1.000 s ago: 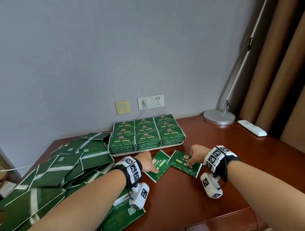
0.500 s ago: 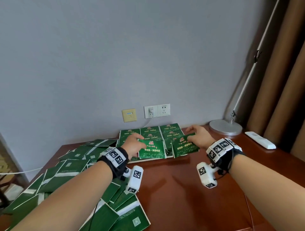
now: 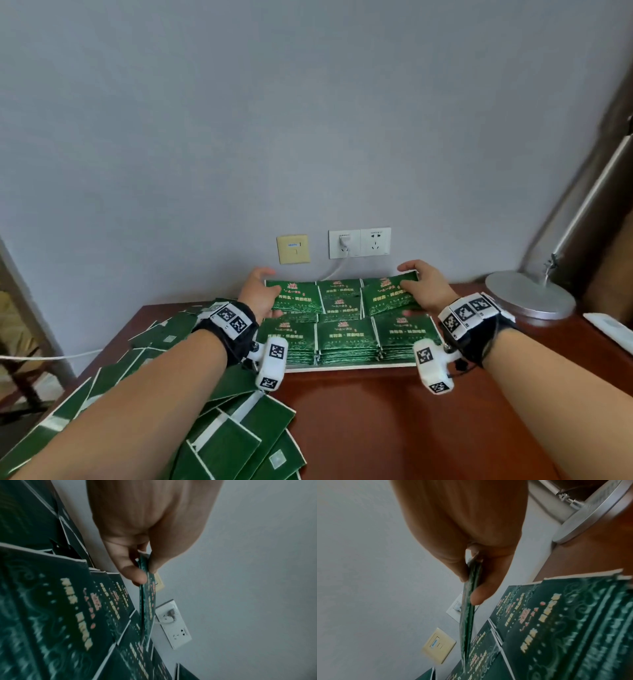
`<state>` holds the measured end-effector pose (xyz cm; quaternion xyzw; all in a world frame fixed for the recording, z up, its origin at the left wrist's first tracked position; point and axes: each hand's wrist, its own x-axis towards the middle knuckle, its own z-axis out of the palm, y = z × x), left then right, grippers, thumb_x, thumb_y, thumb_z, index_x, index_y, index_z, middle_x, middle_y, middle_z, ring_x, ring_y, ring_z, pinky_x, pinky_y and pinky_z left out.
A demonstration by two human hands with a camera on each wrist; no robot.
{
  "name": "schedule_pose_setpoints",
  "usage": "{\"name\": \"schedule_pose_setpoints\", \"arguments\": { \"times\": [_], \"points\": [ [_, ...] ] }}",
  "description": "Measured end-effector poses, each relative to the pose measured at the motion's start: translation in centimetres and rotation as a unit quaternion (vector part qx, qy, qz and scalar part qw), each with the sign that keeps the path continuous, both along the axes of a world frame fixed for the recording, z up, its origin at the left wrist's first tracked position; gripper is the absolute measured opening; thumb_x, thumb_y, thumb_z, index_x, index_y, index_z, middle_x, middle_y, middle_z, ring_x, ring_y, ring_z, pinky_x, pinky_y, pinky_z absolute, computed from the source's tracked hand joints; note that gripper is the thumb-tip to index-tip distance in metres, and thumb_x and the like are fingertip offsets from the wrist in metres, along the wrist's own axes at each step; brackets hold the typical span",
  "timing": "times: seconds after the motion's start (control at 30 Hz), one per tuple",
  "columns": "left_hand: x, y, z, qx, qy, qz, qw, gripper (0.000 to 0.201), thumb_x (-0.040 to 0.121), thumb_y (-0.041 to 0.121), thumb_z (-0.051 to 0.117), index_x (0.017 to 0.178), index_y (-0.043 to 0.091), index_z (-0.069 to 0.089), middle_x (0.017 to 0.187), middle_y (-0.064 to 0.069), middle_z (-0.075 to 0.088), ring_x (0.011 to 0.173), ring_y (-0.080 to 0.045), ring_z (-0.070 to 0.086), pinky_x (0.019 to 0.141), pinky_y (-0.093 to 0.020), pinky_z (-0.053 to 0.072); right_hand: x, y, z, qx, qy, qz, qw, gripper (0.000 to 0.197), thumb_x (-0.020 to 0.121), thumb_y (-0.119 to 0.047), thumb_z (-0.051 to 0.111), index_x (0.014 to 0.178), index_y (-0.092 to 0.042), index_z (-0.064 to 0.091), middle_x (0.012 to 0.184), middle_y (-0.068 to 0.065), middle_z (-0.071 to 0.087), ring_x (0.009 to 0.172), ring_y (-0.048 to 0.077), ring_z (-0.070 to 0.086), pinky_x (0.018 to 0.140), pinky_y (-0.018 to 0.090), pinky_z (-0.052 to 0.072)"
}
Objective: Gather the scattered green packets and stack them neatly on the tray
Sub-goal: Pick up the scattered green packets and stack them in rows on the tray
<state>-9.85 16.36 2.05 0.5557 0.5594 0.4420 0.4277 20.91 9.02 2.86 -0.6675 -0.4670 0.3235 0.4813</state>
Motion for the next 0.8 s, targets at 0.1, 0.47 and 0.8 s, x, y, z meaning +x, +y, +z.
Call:
{"name": "schedule_pose_setpoints", "arguments": {
  "times": [0.1, 0.47, 0.8],
  "points": [
    [-0.1, 2.7, -0.1, -0.011, -0.007, 0.008, 1.000, 0.021, 0.098, 0.000, 0.050, 0.107, 0.017, 0.058, 0.117, -0.011, 0.053, 0.081, -0.022, 0.059, 0.046, -0.025, 0.055, -0.2, 2.9, -0.2, -0.001, 0.034, 0.009, 0.999, 0.023, 0.092, -0.001, 0.057, 0.112, -0.013, 0.057, 0.113, 0.013, 0.056, 0.082, 0.033, 0.066, 0.052, 0.041, 0.059],
    [-0.3, 9.7, -1.5, -0.045, -0.007, 0.021, 0.999, 0.018, 0.098, -0.002, 0.052, 0.112, 0.008, 0.059, 0.099, -0.008, 0.054, 0.073, -0.020, 0.059, 0.044, -0.020, 0.053, -2.7, 11.9, -1.0, -0.076, 0.066, 0.035, 0.994, 0.035, 0.081, 0.010, 0.068, 0.106, -0.013, 0.059, 0.114, 0.010, 0.053, 0.100, 0.038, 0.063, 0.070, 0.051, 0.060],
    [-1.1, 11.7, -3.8, -0.027, 0.197, -0.074, 0.977, 0.020, 0.094, -0.001, 0.059, 0.107, 0.012, 0.067, 0.093, -0.010, 0.058, 0.051, -0.013, 0.043, 0.045, -0.019, 0.041, -4.2, 14.6, -2.7, -0.090, -0.147, 0.049, 0.984, 0.043, 0.075, 0.006, 0.071, 0.110, -0.016, 0.062, 0.115, 0.007, 0.061, 0.094, 0.024, 0.062, 0.074, 0.032, 0.056]
  ]
}}
